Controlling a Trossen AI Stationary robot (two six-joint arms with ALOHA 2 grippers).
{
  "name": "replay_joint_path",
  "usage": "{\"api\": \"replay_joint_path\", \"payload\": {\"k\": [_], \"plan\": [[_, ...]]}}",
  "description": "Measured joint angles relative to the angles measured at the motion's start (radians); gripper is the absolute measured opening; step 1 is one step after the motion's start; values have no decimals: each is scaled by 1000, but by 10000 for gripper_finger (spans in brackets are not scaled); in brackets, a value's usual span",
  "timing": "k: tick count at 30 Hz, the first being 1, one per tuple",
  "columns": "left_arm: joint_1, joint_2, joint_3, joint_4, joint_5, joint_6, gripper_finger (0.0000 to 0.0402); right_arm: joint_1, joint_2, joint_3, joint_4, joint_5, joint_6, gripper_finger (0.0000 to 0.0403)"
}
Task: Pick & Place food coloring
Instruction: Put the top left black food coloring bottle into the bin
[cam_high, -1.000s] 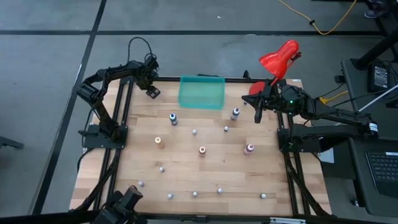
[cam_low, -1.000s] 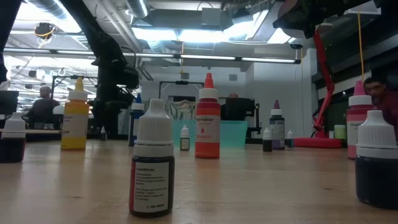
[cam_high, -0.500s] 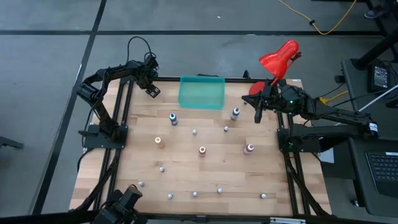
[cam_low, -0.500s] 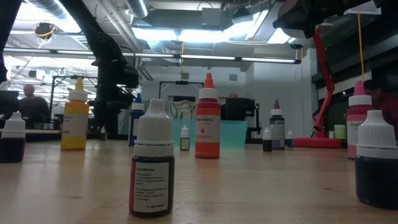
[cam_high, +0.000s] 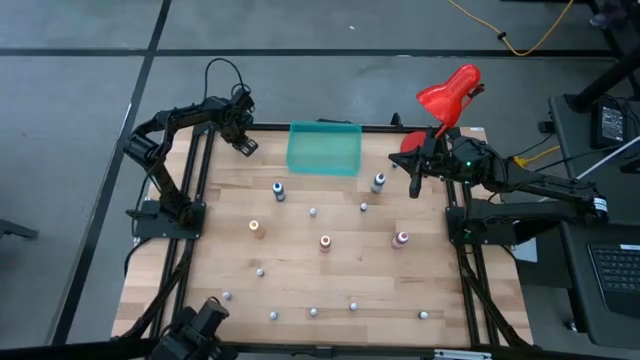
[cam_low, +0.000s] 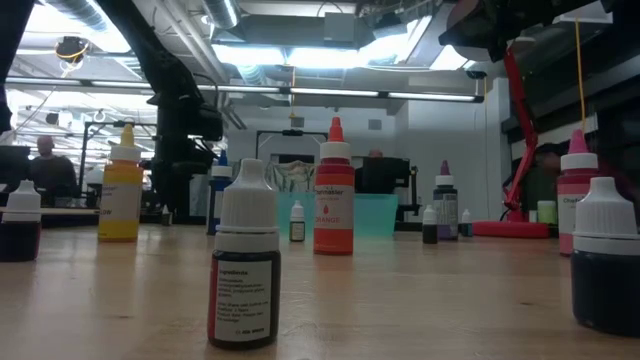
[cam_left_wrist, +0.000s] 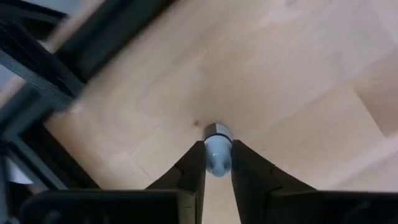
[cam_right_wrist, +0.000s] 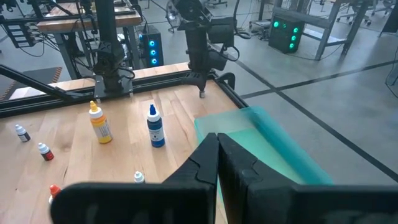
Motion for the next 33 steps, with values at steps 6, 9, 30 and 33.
{"api": "replay_joint_path", "payload": {"k": [6, 9, 30, 33], "plan": [[-27, -34, 120, -155, 79, 0, 53, 0, 0, 0, 0, 0, -1, 12], [-61, -70, 222, -214, 107, 1, 53, 0, 0, 0, 0, 0, -2, 12], [-337, 139, 966, -424, 163, 32, 53, 0, 0, 0, 0, 19, -7, 12], [-357, 214, 1019, -423, 164, 51, 54, 0, 0, 0, 0, 19, -7, 12]]}}
